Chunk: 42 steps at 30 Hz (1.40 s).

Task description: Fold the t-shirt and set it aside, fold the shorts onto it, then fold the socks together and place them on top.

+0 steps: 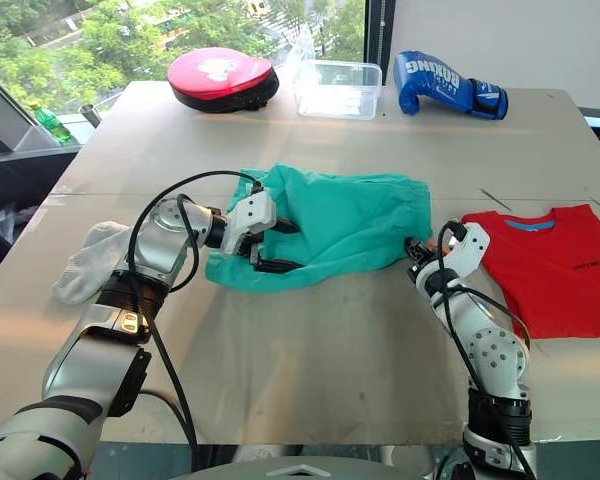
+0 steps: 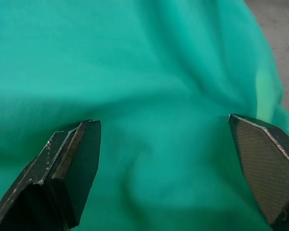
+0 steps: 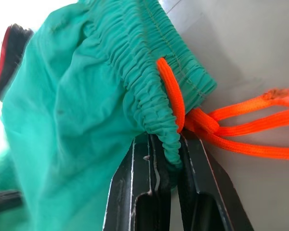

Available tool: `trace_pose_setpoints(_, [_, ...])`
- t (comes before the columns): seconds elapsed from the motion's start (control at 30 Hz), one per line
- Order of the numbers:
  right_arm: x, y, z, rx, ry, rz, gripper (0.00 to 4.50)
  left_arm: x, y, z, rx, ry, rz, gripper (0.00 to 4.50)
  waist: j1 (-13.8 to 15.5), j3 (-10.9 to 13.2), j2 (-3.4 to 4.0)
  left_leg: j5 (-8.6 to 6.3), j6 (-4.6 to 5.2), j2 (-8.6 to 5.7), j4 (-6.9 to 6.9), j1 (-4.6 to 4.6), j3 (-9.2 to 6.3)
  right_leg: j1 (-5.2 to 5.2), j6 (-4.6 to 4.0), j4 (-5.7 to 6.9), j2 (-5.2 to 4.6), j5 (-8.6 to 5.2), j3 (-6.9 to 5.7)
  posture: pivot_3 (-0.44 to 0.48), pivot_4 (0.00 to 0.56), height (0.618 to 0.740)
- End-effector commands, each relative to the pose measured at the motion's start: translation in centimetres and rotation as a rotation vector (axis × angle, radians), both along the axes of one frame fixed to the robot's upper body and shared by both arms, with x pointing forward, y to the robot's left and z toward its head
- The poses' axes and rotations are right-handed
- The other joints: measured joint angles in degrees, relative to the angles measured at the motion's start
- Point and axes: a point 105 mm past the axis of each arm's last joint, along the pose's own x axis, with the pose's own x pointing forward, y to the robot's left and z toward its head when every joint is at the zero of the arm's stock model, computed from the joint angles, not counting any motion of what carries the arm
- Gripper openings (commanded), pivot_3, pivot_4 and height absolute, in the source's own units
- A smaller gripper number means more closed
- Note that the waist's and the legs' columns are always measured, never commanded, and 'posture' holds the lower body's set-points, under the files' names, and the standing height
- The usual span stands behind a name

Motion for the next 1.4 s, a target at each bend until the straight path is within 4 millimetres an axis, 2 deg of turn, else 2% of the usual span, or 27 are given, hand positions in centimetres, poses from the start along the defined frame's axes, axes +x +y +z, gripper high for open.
trace_pose_setpoints(0.03, [-0.4, -1.1, 2.0, -0.083, -0.087, -0.015, 0.02, 0.0, -1.1, 1.6, -0.061, -0.043, -0.029, 4.50, -0.1, 0.0, 0.00, 0.00, 0.00, 0.00, -0.02, 0.00, 0.00, -0.01, 0.00, 0.00, 0.00, 0.00, 0.00, 0.000, 0.150, 0.731])
trace_pose_setpoints(0.3, [-3.0, -4.7, 4.6, -0.319, -0.164, 0.050, 0.02, -0.5, -3.6, 6.4, -0.193, -0.126, -0.096, 4.50, 0.0, 0.0, 0.05, 0.00, 0.00, 0.00, -0.07, -0.03, -0.01, -0.01, 0.00, -0.05, -0.01, 0.00, 0.00, 0.000, 0.150, 0.731])
trace_pose_setpoints(0.37, [-3.7, -5.2, 5.3, -0.384, -0.175, 0.089, 0.02, -0.5, -3.8, 7.5, -0.211, -0.143, -0.100, 4.50, 0.0, 0.0, 0.07, 0.00, 0.00, 0.00, -0.07, -0.03, 0.01, -0.01, 0.00, -0.04, -0.01, 0.00, 0.02, 0.000, 0.150, 0.731])
trace_pose_setpoints(0.47, [-4.1, -5.5, 7.5, -0.512, -0.220, 0.180, 0.02, -0.2, -3.3, 8.4, -0.189, -0.185, -0.090, 4.50, -0.2, 0.1, 0.20, 0.00, 0.00, 0.00, -0.08, 0.01, 0.04, -0.01, 0.00, -0.03, 0.00, -0.01, 0.04, 0.000, 0.150, 0.731])
trace_pose_setpoints(0.6, [-4.5, -3.1, 10.5, -0.711, -0.293, 0.414, 0.02, 0.2, -2.5, 9.2, -0.177, -0.218, -0.061, 4.50, -0.4, 0.1, 0.36, 0.00, 0.00, 0.01, -0.18, 0.08, 0.11, -0.02, 0.00, -0.04, 0.01, -0.01, 0.11, 0.000, 0.150, 0.731])
trace_pose_setpoints(0.7, [-4.9, 1.9, 12.7, -0.890, -0.405, 0.666, 0.02, 0.6, -1.0, 10.0, -0.168, -0.247, 0.001, 4.50, -0.7, 0.2, 0.42, 0.00, 0.01, 0.03, -0.21, 0.05, 0.05, -0.05, -0.01, -0.09, 0.02, -0.02, 0.05, 0.000, 0.150, 0.731])
trace_pose_setpoints(0.8, [-5.0, 4.8, 13.6, -0.943, -0.463, 0.790, 0.02, 0.7, 0.1, 10.4, -0.157, -0.260, 0.032, 4.50, -0.4, 0.2, 0.43, 0.00, 0.00, 0.06, -0.23, -0.02, 0.01, -0.12, -0.05, -0.12, 0.03, -0.05, -0.02, 0.000, 0.150, 0.731])
trace_pose_setpoints(0.87, [-5.2, 7.9, 13.6, -1.007, -0.526, 0.933, 0.02, 0.7, 1.8, 11.1, -0.142, -0.275, 0.080, 4.50, -0.3, 0.2, 0.43, 0.00, 0.00, 0.06, -0.25, -0.08, 0.00, -0.12, -0.06, -0.24, 0.02, -0.05, -0.05, 0.000, 0.150, 0.731])
trace_pose_setpoints(0.93, [-5.6, 10.5, 12.3, -1.057, -0.547, 1.101, 0.02, 0.6, 3.6, 12.0, -0.123, -0.291, 0.126, 4.50, -0.4, 0.2, 0.46, 0.00, 0.00, 0.06, -0.23, -0.16, 0.03, -0.19, -0.06, -0.26, 0.01, -0.05, -0.02, 0.000, 0.150, 0.731])
trace_pose_setpoints(1.0, [-5.9, 12.6, 10.2, -1.071, -0.534, 1.270, 0.02, 0.1, 5.0, 12.7, -0.117, -0.294, 0.150, 4.50, -0.4, 0.2, 0.46, 0.00, 0.00, 0.06, -0.27, -0.14, 0.02, -0.21, -0.06, -0.29, 0.01, -0.05, -0.04, 0.000, 0.150, 0.731])
trace_pose_setpoints(1.07, [-6.0, 13.9, 8.5, -1.064, -0.517, 1.382, 0.02, -0.7, 5.6, 13.3, -0.139, -0.279, 0.148, 4.50, -0.3, 0.2, 0.46, 0.00, 0.00, 0.07, -0.29, -0.14, 0.01, -0.20, -0.06, -0.32, 0.02, -0.05, -0.06, 0.000, 0.150, 0.731])
trace_pose_setpoints(1.17, [-5.7, 15.6, 5.7, -1.059, -0.492, 1.518, 0.02, -1.9, 5.3, 13.7, -0.198, -0.247, 0.123, 4.50, 0.2, 0.2, 0.43, 0.00, 0.00, 0.06, -0.29, -0.16, 0.02, -0.20, -0.06, -0.35, 0.00, -0.05, -0.07, 0.000, 0.150, 0.731])
trace_pose_setpoints(1.23, [-5.1, 17.8, 5.0, -0.983, -0.540, 1.526, 0.78, -2.8, 4.7, 13.5, -0.219, -0.226, 0.098, 4.50, -0.1, 0.2, 0.37, 0.01, -0.01, 0.03, -0.21, -0.20, 0.00, -0.17, -0.05, -0.34, -0.04, -0.04, -0.11, 0.000, 0.150, 0.731])
trace_pose_setpoints(1.27, [-5.1, 18.4, 5.1, -0.965, -0.579, 1.538, 0.98, -3.2, 4.4, 13.3, -0.221, -0.216, 0.087, 4.50, -0.5, 0.2, 0.37, 0.01, -0.01, 0.03, -0.22, -0.19, 0.00, -0.17, -0.05, -0.34, -0.04, -0.04, -0.10, 0.000, 0.150, 0.731])
trace_pose_setpoints(1.33, [-5.2, 18.8, 5.7, -0.929, -0.626, 1.553, 1.85, -3.5, 4.0, 13.0, -0.218, -0.207, 0.079, 4.50, -0.7, 0.2, 0.37, 0.01, -0.01, 0.06, -0.23, -0.13, -0.02, -0.20, -0.06, -0.19, 0.00, -0.04, -0.10, 0.000, 0.150, 0.731])
trace_pose_setpoints(1.4, [-5.6, 18.2, 9.4, -0.757, -0.706, 1.487, 2.88, -3.5, 3.6, 12.7, -0.217, -0.204, 0.072, 4.50, -0.3, 0.2, 0.37, 0.01, -0.02, 0.07, -0.23, -0.15, -0.06, -0.28, -0.13, -0.03, 0.01, -0.09, -0.13, 0.000, 0.150, 0.731])
